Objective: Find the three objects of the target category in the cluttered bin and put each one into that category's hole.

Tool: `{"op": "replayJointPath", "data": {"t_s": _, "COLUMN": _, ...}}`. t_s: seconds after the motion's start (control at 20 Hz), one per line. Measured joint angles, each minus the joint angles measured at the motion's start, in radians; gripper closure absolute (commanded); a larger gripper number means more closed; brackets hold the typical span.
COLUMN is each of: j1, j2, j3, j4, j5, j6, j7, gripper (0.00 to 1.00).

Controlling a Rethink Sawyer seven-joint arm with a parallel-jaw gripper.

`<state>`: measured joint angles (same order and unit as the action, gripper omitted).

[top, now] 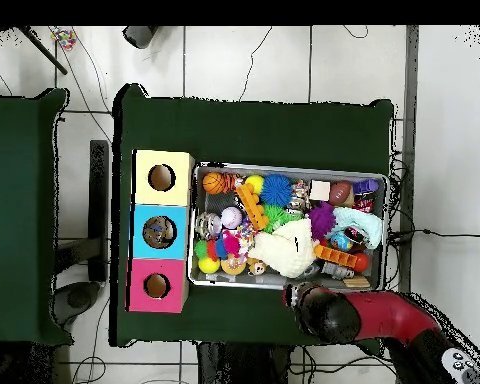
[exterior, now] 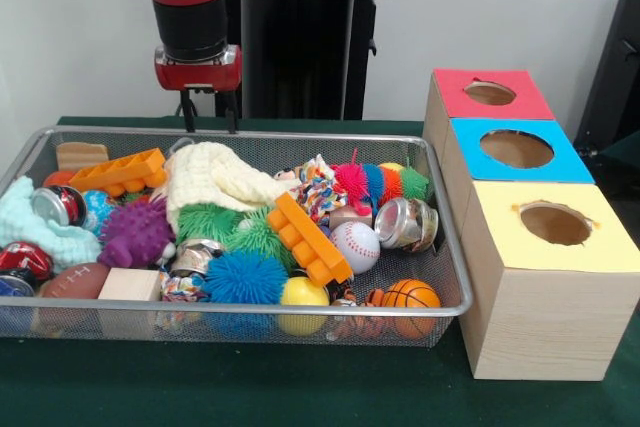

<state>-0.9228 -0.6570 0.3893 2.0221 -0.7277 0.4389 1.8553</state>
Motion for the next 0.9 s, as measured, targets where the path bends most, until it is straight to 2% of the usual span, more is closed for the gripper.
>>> {"op": "replayJointPath", "data": {"t_s": 0.45, "j1": -0.045, "j2": 0.017, "j3": 0.026, "j4": -0.039, "j5": -0.002, "j6": 0.033, "j7": 0.0, "gripper": 0.0}}
{"op": "replayJointPath", "data": {"t_s": 0.9, "j1": -0.026, "j2": 0.043, "j3": 0.026, "j4": -0.077, "j5": -0.003, "j6": 0.044, "j7": 0.0, "gripper": 0.0}}
